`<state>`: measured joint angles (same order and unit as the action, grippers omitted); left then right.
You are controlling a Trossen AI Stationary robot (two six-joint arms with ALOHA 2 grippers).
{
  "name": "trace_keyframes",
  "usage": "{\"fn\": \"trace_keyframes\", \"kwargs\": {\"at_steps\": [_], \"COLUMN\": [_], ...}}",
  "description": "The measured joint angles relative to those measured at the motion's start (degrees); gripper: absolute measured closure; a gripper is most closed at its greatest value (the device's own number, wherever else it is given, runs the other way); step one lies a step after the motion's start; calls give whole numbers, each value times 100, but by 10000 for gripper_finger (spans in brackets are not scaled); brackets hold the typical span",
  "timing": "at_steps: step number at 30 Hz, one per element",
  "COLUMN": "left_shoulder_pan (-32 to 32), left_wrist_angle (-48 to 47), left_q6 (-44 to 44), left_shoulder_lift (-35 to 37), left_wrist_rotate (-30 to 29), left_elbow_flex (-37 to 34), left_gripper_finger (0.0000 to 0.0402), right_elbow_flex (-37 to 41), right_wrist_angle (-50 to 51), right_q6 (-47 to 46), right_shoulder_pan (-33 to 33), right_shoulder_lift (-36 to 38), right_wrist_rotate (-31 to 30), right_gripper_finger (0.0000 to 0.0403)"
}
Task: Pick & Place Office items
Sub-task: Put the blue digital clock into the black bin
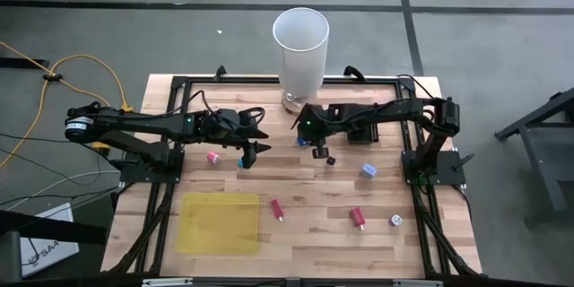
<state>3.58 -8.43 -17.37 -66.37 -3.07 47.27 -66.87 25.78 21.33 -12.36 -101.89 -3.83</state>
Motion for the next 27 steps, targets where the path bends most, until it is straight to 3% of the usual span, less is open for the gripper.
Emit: {"fn": "trace_keyframes", "kwargs": {"at_steps": [8,14,23,27], "left_shoulder_pan": [1,1,1,-1], "left_wrist_angle": [0,-2,-2,-2], "left_q6": [0,0,0,0], "left_shoulder_lift": [0,0,0,0], "left_wrist_rotate": [0,0,0,0], "left_elbow_flex": [0,0,0,0], "left_gripper_finger": [212,212,212,212], "right_elbow_flex": [0,0,0,0], "right_wrist_angle": [72,66,59,37], "right_q6": [1,102,142,286], "right_shoulder_pan": [-2,-2,-1,-59], "right_shoulder_lift": [3,4,4,4], "right_wrist_rotate": [-188,138,156,496], "right_gripper_finger": [300,300,300,300]}}
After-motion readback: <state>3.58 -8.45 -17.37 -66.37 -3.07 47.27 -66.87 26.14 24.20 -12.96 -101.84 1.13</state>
